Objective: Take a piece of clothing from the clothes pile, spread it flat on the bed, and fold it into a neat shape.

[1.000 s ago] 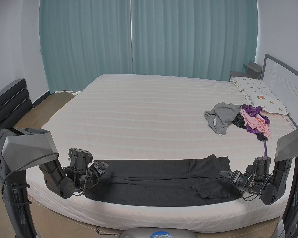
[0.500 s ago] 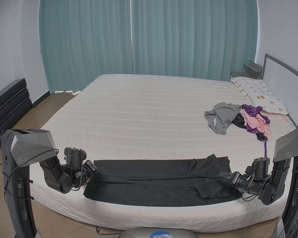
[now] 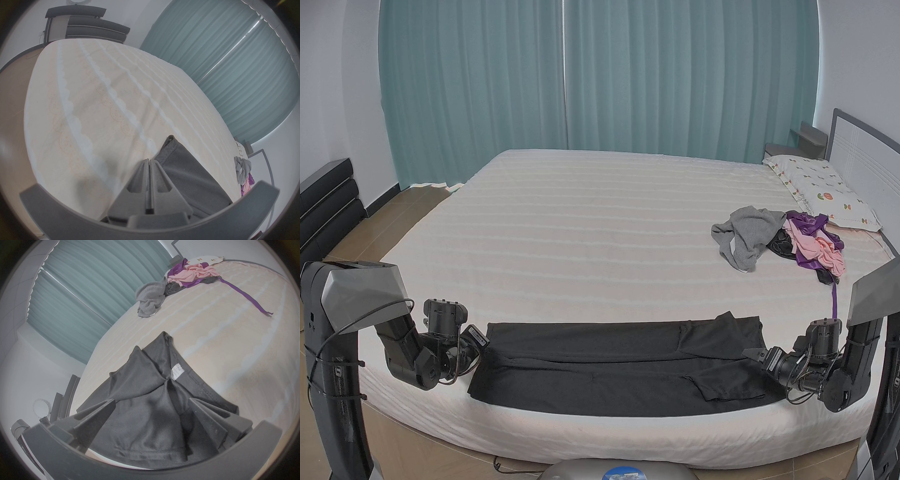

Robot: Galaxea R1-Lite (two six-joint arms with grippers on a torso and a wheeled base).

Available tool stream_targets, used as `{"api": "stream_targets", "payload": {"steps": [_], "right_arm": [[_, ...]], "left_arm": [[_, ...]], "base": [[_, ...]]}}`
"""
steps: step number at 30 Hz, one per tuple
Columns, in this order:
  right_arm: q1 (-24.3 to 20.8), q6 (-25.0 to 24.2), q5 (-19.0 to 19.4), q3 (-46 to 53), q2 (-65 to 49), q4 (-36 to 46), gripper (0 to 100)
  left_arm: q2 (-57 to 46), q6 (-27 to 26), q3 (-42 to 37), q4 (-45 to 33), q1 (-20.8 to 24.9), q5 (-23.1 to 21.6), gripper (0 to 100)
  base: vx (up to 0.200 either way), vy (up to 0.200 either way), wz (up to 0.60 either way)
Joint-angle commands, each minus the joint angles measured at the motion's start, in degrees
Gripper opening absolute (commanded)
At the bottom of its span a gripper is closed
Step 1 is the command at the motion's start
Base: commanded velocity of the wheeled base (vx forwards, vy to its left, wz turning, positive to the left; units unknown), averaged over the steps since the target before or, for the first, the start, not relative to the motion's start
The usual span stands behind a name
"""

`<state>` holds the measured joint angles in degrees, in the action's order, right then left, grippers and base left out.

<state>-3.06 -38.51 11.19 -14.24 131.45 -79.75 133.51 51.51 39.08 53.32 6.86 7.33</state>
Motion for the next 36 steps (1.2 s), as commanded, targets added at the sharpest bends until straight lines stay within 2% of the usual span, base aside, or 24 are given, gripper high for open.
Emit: {"api": "stream_targets", "payload": {"steps": [1, 9, 10, 18, 28, 29, 30, 31, 36], "right_arm": [[-0.37, 0.01, 0.06, 1.49, -0.23, 0.03, 100], [-0.54, 0.19, 0.23, 1.67, 0.30, -0.05, 100], [-0.63, 0.54, 0.41, 1.58, 0.38, 0.03, 0], [-0.02, 4.58, 0.06, 2.55, 1.62, 0.03, 0], [1.48, 5.38, -1.26, 3.78, 0.47, 0.12, 0], [1.48, 5.46, -1.35, 3.87, 0.56, 0.12, 0], [1.39, 5.81, -1.35, 4.04, 0.65, 0.03, 0], [1.39, 5.99, -1.35, 4.04, 0.65, 0.03, 100], [1.39, 5.90, -1.08, 4.13, -1.29, 0.03, 100]], "left_arm": [[0.26, 1.05, 0.03, -0.06, -0.27, -0.30, 0], [-0.27, 2.55, 0.12, -0.06, -0.10, -2.76, 0], [-0.27, 2.55, -0.06, -0.06, -0.01, -2.76, 0], [-0.27, 2.55, -0.41, -0.24, 0.61, -2.58, 0], [-0.27, 2.28, -0.85, -0.24, 1.22, -2.49, 0], [-0.36, 2.37, -0.85, -0.24, 1.22, -2.49, 100], [-0.36, 2.37, -0.85, -0.24, 1.49, -2.49, 100], [-0.44, 2.37, -0.85, -0.24, 1.57, -2.49, 100], [-1.94, 2.37, -1.38, -0.41, 1.49, -2.40, 100]], "base": [[0.000, 0.000, 0.00], [0.000, 0.000, 0.00], [0.000, 0.000, 0.00], [0.000, 0.000, 0.00], [0.000, 0.000, 0.00], [0.000, 0.000, 0.00], [0.000, 0.000, 0.00], [0.000, 0.000, 0.00], [0.000, 0.000, 0.00]]}}
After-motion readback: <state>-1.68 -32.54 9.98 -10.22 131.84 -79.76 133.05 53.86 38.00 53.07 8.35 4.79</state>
